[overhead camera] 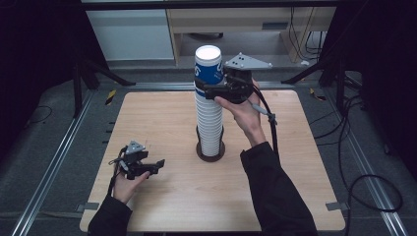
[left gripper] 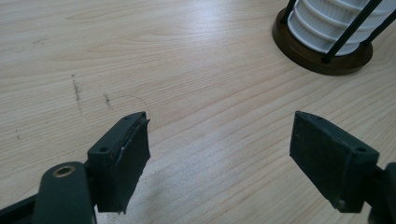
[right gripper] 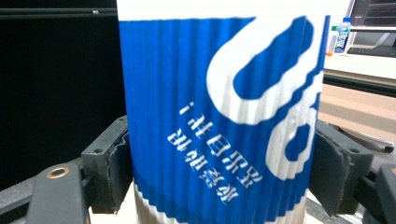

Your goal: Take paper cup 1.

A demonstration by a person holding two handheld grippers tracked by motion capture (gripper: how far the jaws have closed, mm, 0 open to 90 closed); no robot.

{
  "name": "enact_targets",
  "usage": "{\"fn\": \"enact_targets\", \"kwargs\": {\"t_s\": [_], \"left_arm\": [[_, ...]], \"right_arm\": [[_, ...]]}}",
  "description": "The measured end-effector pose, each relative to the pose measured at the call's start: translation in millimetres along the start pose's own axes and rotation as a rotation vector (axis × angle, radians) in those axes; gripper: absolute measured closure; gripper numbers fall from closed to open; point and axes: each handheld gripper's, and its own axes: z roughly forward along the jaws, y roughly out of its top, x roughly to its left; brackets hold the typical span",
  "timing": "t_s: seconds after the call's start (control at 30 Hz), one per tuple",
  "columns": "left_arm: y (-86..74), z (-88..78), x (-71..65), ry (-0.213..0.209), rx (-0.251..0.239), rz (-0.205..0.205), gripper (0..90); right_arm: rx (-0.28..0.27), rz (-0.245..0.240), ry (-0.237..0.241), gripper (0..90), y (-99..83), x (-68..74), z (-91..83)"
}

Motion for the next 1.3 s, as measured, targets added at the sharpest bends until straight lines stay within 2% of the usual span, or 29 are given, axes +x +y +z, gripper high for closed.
{"fn": "enact_targets", "kwargs": {"t_s": [0.17,0.57,0.83,0.87,1.03,1.07,1.1,1.2,1.3], "left_arm": [[0.0,0.0,-0.3,0.0,-0.001,0.002,19.4],[-0.1,-0.1,-0.3,-0.001,-0.003,-0.004,19.3],[-0.1,-0.4,-0.1,-0.003,-0.005,-0.006,19.2],[-0.1,-0.4,-0.1,-0.003,-0.005,-0.006,19.2],[0.8,-2.0,-0.6,-0.006,-0.009,-0.001,19.2],[0.8,-2.0,-0.6,-0.006,-0.009,-0.001,19.2],[1.3,-2.6,-0.9,-0.006,-0.012,0.001,19.2],[1.5,-3.2,-1.0,-0.006,-0.012,0.002,19.3],[2.1,-3.6,-1.9,-0.012,-0.015,0.005,19.9]], "right_arm": [[-0.008,-0.027,-0.006,20.7,12.5,2.5,-2.6],[-0.065,-0.027,-0.008,20.6,34.2,3.9,-11.5],[-0.105,-0.047,-0.017,20.6,44.5,2.9,-28.8],[-0.105,-0.047,-0.017,20.6,44.5,2.9,-28.8],[-0.106,-0.06,-0.059,20.6,40.4,-5.4,-53.8],[-0.106,-0.06,-0.059,20.6,40.4,-5.4,-53.8],[-0.1,-0.056,-0.072,20.6,35.4,-9.7,-62.7],[-0.093,-0.053,-0.084,20.6,29.3,-14.3,-71.6],[-0.078,-0.043,-0.101,20.6,14.0,-23.4,-86.7]]}}
